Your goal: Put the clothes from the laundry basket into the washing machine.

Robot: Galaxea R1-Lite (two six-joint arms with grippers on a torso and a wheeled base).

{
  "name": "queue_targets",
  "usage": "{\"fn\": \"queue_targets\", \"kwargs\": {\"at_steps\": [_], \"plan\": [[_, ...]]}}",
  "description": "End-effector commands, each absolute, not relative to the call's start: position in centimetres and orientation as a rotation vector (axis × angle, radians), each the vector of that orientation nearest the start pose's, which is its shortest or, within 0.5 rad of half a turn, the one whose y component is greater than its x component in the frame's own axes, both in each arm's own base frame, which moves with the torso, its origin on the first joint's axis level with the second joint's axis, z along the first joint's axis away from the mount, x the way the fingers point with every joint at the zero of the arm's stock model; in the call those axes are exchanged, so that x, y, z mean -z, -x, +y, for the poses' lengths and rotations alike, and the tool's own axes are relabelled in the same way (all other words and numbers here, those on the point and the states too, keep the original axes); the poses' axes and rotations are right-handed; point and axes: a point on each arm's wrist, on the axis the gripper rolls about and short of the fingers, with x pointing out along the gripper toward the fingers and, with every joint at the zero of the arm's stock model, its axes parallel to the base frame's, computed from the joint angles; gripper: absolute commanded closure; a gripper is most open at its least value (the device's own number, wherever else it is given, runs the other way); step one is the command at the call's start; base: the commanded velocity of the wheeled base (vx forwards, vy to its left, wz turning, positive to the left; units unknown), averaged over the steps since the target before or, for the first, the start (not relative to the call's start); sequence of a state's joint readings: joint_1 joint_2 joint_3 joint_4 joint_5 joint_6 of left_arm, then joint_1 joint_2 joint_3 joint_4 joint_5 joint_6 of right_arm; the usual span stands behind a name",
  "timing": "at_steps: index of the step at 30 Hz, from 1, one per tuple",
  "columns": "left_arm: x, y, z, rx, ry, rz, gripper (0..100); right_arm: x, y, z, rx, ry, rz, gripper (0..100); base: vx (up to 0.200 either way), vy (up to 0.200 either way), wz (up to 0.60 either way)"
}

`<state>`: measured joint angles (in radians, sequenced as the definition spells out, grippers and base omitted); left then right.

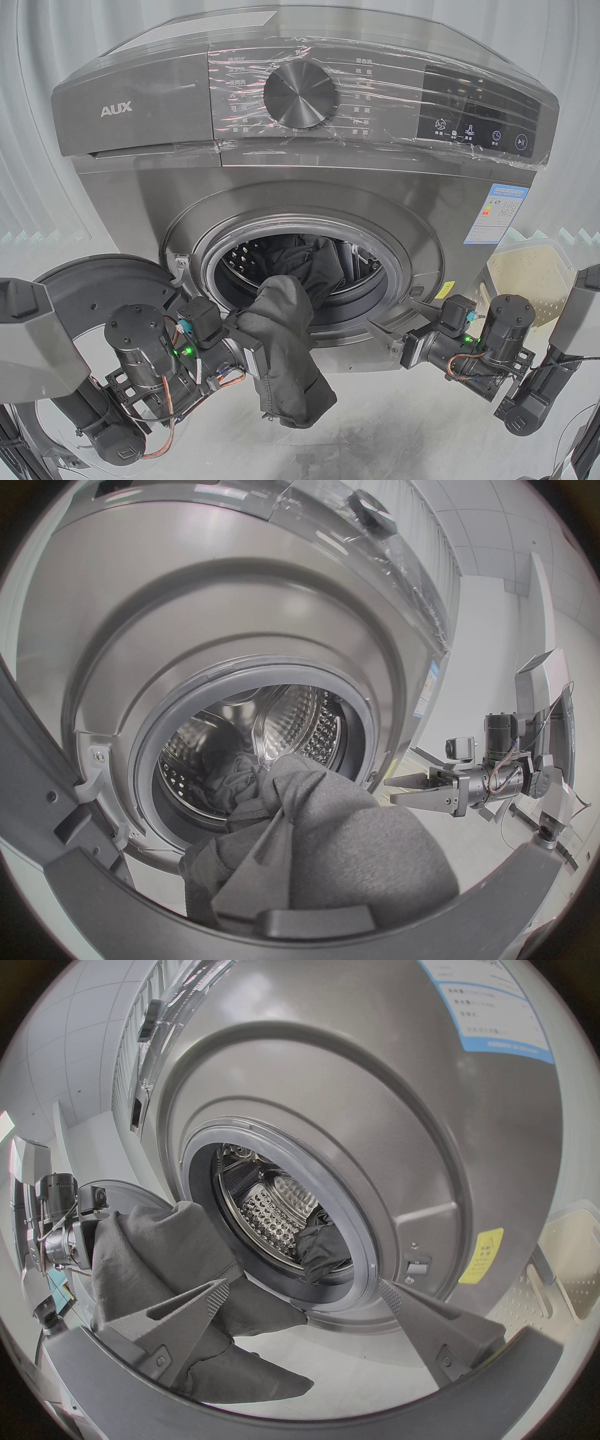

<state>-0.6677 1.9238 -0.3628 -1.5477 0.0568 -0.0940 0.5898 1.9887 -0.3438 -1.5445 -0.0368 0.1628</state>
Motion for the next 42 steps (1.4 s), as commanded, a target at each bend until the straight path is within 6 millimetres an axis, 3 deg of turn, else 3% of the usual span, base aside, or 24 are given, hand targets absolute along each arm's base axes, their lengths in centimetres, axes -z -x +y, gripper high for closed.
{"fn": "queue_targets", "kwargs": {"at_steps": [1,6,17,21,25,37,42], "plan": [[-9.2,-22.6,-17.8,0.604,0.064,0.088,100,-8.7,-23.7,15.9,-0.548,-0.130,0.132,0,0.000,0.000,0.00],[-9.0,-22.8,-18.6,0.613,0.063,0.084,100,-9.5,-23.1,16.3,-0.573,-0.140,0.110,0,0.000,0.000,0.00],[-6.7,-26.6,-21.6,0.697,0.057,0.069,100,-9.8,-22.8,16.1,-0.575,-0.139,0.102,0,0.000,0.000,0.00],[-6.3,-28.7,-22.2,0.688,0.097,0.046,100,-10.1,-22.8,16.1,-0.575,-0.144,0.088,0,0.000,0.000,0.00],[-6.6,-32.1,-24.0,0.661,0.193,-0.038,100,-10.1,-22.7,16.0,-0.576,-0.143,0.091,0,0.000,0.000,0.00],[-7.2,-37.0,-26.2,0.557,0.247,-0.124,100,-10.1,-22.8,16.1,-0.577,-0.144,0.088,0,0.000,0.000,0.00],[-6.5,-38.0,-26.8,0.546,0.228,-0.065,100,-10.1,-22.8,16.0,-0.575,-0.143,0.091,0,0.000,0.000,0.00]]}}
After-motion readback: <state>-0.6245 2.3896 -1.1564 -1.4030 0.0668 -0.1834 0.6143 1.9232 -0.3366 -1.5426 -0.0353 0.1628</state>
